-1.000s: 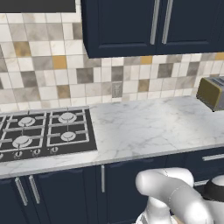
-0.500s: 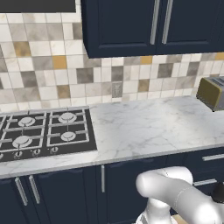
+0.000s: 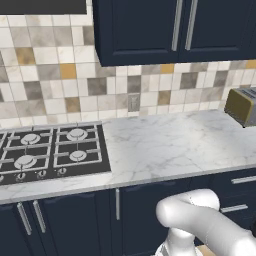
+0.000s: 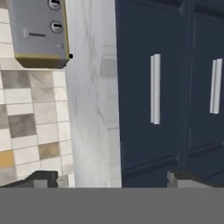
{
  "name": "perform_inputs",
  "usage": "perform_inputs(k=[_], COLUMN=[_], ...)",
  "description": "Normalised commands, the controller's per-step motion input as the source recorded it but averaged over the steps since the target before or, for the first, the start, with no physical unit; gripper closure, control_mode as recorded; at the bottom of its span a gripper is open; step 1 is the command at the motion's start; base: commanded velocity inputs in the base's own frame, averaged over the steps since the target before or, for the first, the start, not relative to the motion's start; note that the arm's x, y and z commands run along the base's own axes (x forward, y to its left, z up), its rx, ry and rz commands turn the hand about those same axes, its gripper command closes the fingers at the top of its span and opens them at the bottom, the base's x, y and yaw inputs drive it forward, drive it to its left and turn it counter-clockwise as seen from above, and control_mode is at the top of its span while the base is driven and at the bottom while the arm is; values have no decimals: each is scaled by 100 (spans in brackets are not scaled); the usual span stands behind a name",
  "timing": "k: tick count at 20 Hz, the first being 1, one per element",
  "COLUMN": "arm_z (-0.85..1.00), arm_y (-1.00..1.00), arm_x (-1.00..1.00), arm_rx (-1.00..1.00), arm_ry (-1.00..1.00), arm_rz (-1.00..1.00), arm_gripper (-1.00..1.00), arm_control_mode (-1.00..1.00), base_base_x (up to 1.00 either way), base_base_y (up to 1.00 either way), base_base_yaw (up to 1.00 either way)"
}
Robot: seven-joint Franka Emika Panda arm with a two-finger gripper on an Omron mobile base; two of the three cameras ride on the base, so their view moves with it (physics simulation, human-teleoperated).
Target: Take the tongs from the drawer on the right and place them on the dining counter next to the tray containing the hot dog.
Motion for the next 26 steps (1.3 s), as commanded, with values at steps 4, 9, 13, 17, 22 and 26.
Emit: perform_inputs(k=[4,9,13,17,22,26], arm_z=[-19,-16,-29,-43,-36,-36], arm_y=[-8,-3,-5,-7,-4,-3], arm_x=[7,27,41,41,26,12], arm_rx=[7,1,0,0,0,0], arm_ry=[-3,0,0,0,0,0], arm_rz=[0,-1,-3,-3,-1,0], arm_gripper=[-100,-100,-100,-100,-100,-100], arm_control_mode=[-100,-100,-100,-100,-100,-100], base_base_x=[0,0,0,0,0,0], base_base_y=[0,0,0,0,0,0], base_base_yaw=[0,0,0,0,0,0])
